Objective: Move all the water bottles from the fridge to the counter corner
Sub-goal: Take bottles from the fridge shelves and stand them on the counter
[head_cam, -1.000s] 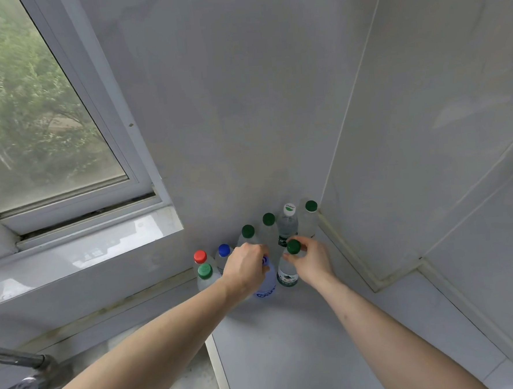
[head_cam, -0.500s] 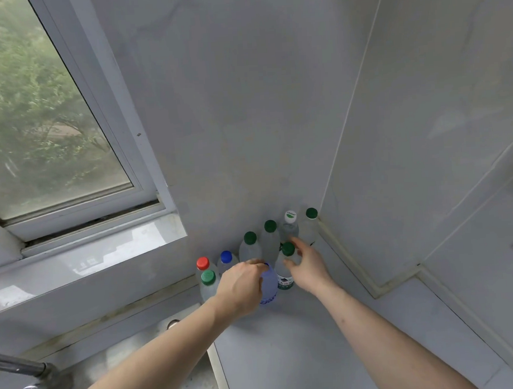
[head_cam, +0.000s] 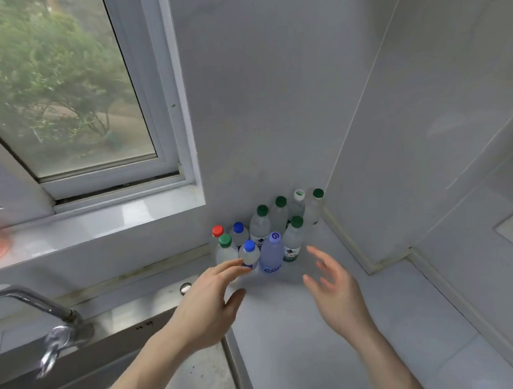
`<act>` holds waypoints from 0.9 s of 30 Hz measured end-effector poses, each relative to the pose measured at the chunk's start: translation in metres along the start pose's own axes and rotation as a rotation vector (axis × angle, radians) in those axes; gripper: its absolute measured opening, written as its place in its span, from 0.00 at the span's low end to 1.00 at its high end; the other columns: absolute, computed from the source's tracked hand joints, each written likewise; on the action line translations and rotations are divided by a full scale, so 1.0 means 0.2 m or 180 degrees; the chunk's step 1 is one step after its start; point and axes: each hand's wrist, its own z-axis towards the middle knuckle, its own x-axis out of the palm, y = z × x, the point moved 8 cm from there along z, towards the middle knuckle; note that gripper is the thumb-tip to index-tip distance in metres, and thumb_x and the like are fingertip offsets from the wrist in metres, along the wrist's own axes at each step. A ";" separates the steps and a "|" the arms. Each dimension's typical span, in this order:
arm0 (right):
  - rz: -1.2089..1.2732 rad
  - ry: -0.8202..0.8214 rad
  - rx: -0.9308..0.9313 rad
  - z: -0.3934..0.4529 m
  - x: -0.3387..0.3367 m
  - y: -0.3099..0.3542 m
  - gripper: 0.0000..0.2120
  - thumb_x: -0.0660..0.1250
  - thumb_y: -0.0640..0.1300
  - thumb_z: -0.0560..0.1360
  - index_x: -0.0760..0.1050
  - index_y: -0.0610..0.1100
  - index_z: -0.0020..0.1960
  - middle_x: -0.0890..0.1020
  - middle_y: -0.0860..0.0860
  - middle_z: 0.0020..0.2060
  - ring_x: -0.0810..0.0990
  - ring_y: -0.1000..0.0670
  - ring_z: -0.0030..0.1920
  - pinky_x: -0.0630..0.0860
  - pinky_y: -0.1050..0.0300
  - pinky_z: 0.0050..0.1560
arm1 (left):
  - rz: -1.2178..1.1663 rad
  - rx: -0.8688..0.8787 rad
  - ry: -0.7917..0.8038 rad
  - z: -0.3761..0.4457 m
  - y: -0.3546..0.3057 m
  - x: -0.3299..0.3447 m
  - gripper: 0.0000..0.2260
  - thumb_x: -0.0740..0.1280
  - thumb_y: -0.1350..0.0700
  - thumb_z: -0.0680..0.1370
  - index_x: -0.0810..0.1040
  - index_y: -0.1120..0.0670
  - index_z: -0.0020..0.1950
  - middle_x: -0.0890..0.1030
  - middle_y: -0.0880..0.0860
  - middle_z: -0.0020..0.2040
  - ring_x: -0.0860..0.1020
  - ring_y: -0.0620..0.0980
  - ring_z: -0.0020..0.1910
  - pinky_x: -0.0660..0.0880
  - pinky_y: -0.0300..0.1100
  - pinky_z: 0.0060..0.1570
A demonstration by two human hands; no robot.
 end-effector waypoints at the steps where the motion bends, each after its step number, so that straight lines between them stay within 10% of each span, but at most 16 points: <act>1: -0.0098 0.0048 -0.0030 -0.08 0.01 0.03 0.27 0.70 0.36 0.79 0.73 0.65 0.68 0.76 0.65 0.69 0.74 0.62 0.69 0.71 0.58 0.72 | -0.0071 -0.0009 -0.0027 -0.08 0.02 -0.01 0.17 0.65 0.50 0.82 0.74 0.38 0.71 0.67 0.31 0.74 0.75 0.42 0.65 0.71 0.38 0.64; 6: -0.0356 0.0186 -0.0090 -0.37 -0.01 0.11 0.25 0.70 0.40 0.81 0.74 0.65 0.69 0.73 0.70 0.70 0.71 0.71 0.68 0.69 0.74 0.65 | -0.0308 -0.0002 -0.0057 -0.32 0.11 0.00 0.16 0.67 0.48 0.81 0.75 0.37 0.69 0.67 0.30 0.74 0.73 0.36 0.66 0.73 0.42 0.67; 27: -0.0588 -0.0689 0.0486 -1.42 -0.52 -0.18 0.24 0.69 0.52 0.81 0.68 0.71 0.71 0.64 0.72 0.76 0.63 0.69 0.75 0.64 0.62 0.76 | 0.0300 0.1212 0.0956 -0.60 -0.72 0.41 0.19 0.64 0.44 0.83 0.69 0.37 0.74 0.63 0.33 0.77 0.66 0.40 0.74 0.67 0.39 0.71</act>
